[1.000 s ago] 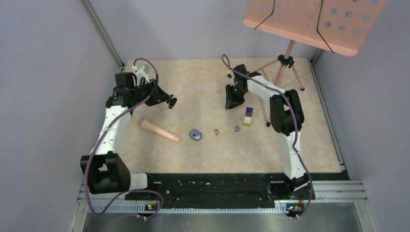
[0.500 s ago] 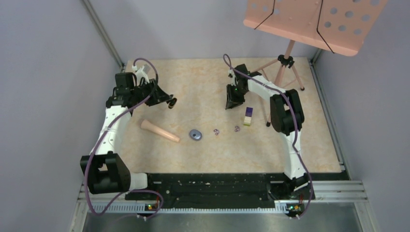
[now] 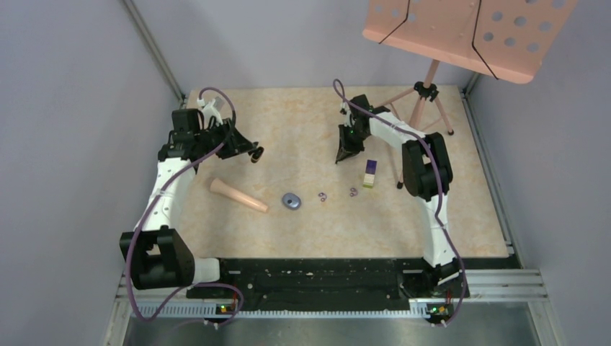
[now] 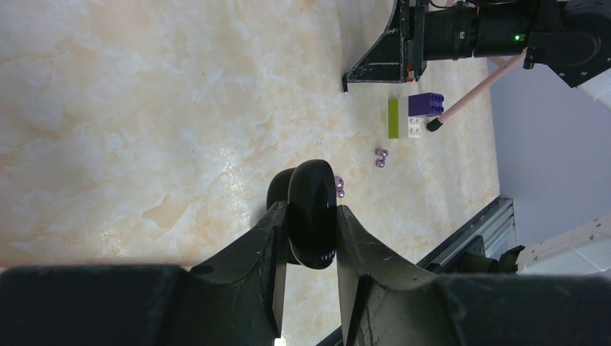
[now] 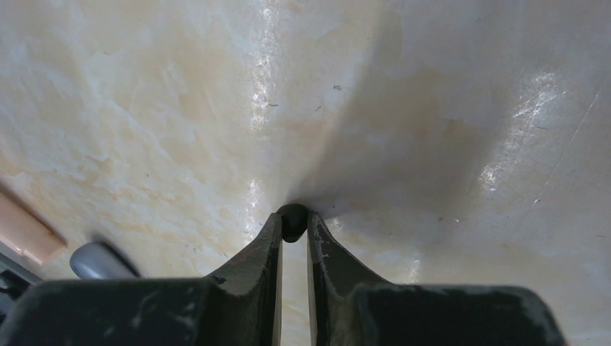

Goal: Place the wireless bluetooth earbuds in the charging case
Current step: Pick up the earbud from the center of the board, then place the earbud in the charging case.

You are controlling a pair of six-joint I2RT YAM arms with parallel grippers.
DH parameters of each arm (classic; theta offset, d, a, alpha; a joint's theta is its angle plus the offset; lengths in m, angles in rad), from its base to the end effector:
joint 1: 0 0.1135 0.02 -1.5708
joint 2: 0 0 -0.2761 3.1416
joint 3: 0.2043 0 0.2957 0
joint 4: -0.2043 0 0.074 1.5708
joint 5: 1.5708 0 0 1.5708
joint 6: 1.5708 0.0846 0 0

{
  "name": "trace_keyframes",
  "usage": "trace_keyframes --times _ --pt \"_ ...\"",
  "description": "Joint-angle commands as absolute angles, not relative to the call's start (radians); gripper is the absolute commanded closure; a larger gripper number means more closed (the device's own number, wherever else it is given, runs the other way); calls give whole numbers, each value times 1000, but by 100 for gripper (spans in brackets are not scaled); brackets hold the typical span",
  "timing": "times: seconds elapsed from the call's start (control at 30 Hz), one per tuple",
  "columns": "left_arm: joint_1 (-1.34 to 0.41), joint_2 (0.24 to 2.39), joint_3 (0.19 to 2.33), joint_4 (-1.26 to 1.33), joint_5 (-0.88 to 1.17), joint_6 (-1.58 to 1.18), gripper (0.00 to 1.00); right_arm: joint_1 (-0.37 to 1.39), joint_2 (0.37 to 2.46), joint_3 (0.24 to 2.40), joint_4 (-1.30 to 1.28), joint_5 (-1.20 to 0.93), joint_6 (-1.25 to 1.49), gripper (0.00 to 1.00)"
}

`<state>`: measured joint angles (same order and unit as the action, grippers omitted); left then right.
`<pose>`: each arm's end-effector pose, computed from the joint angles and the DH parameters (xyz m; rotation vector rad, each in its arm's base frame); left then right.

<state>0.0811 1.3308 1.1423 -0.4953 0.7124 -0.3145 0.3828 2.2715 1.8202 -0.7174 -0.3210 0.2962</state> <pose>0.3603 -0.0262 0.2992 -0.0506 2.2127 -0.9260 0.4957 0.2284 0.1103 -0.2138 2.7978 0.6184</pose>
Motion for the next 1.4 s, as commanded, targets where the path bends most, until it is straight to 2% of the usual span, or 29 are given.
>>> trace_keyframes --times 0.0,0.07,0.2,0.37,0.5,0.67,0.83,1.03,1.37 --pt "87 1301 1131 -474 717 -311 100 376 2281 1833 -692 -332 255 94" --pt "87 1306 1123 -462 729 -319 100 378 2247 1849 -680 -363 230 100" --pt "72 1330 1125 -425 755 -352 100 388 2102 1850 -639 -382 190 100" --pt "-28 1371 1198 -405 747 -353 100 424 1817 1673 -430 -375 132 100" --pt "-119 1388 1276 -394 672 -360 100 507 1570 1485 -202 -253 91 100" --pt "-181 1371 1293 -282 552 -496 100 687 1387 1304 87 -18 -47 100" --pt "-211 1363 1298 -202 533 -580 100 816 1337 1202 268 127 -189 100" --pt "-212 1352 1262 -51 643 -647 100 908 1351 1128 467 211 -379 100" --pt "-191 1362 1260 -8 748 -698 100 934 1401 1099 658 196 -486 100"
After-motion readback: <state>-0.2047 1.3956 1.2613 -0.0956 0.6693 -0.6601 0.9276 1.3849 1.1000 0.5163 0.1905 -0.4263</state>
